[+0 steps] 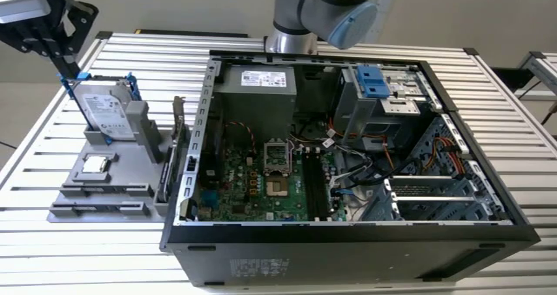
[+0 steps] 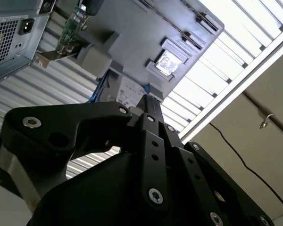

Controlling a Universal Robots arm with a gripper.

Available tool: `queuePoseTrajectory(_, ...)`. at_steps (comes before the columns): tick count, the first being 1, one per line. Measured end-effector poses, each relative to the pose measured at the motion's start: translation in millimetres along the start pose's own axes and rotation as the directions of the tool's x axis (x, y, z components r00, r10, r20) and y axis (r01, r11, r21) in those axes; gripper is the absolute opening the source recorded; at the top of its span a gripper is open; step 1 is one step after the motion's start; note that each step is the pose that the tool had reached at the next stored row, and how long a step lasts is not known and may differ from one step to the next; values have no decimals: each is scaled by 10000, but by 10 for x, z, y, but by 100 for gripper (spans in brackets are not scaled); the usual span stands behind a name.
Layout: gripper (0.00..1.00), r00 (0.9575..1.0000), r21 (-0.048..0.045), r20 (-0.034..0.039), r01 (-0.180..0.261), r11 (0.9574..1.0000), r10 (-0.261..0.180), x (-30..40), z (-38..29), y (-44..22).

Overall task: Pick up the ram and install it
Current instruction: 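Reach for the ram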

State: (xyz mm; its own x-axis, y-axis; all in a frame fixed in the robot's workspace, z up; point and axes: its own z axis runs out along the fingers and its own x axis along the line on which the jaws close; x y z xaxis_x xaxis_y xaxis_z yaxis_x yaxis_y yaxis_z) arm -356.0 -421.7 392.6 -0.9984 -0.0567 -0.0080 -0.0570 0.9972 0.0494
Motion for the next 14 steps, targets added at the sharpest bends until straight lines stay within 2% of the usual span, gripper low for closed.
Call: queuePoseTrajectory(14, 0, 10000, -1, 1, 0, 10000, 0, 14, -3, -66)
